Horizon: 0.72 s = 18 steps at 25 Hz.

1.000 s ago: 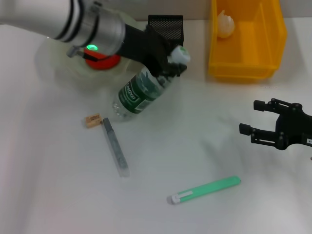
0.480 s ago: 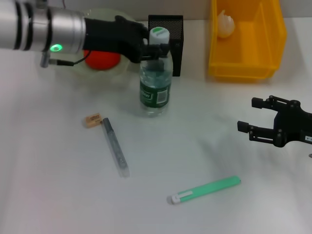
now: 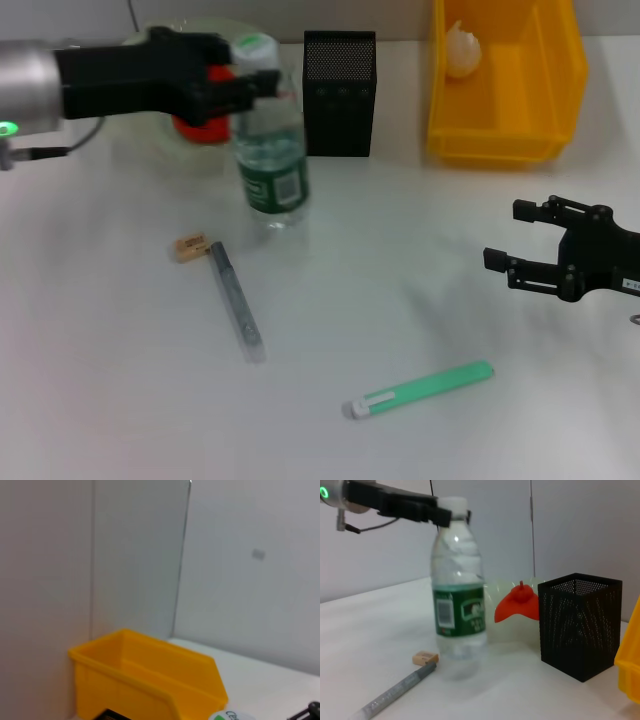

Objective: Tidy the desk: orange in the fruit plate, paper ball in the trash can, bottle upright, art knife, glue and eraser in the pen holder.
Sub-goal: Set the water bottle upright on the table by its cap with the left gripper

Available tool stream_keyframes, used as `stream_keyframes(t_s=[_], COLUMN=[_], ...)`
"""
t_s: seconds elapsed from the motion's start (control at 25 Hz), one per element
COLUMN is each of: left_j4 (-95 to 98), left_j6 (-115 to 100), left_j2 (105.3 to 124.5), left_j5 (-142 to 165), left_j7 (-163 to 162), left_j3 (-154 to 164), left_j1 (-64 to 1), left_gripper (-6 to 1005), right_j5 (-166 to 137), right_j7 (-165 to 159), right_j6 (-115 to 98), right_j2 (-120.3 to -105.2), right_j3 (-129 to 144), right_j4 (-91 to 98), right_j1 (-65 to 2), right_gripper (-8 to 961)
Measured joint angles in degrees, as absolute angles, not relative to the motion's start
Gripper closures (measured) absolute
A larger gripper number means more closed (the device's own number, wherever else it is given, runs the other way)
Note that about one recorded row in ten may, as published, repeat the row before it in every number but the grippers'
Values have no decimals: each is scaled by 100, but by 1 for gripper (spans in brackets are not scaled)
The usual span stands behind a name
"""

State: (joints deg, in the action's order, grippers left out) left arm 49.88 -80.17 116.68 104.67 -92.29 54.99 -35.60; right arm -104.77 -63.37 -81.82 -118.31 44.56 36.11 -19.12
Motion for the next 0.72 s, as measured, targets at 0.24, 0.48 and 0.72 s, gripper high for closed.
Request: stream_keyframes(t_s=[0.24, 0.48, 0.72], left_j4=[5000, 5076, 5017], left_j6=[-8590, -8696, -8659], left_j2=[11572, 11410, 11369], left_j5=[10379, 10368, 10362], left_j7=[-8809, -8379, -8157], left_j3=[4692, 4005, 3819], left_j1=[-3288, -2838, -2643], left_gripper=[531, 520, 508], right_j5=[-10476, -10476, -10476], right_j7=[-6335, -6334, -6314], right_j6=[-8216, -8251, -8253], right_j2=[-11830, -11830, -11833], right_j3=[4461, 4457, 4455], right_j4=[3596, 3599, 3597], right_j1=[-1950, -1968, -2000], right_gripper=[166, 166, 166])
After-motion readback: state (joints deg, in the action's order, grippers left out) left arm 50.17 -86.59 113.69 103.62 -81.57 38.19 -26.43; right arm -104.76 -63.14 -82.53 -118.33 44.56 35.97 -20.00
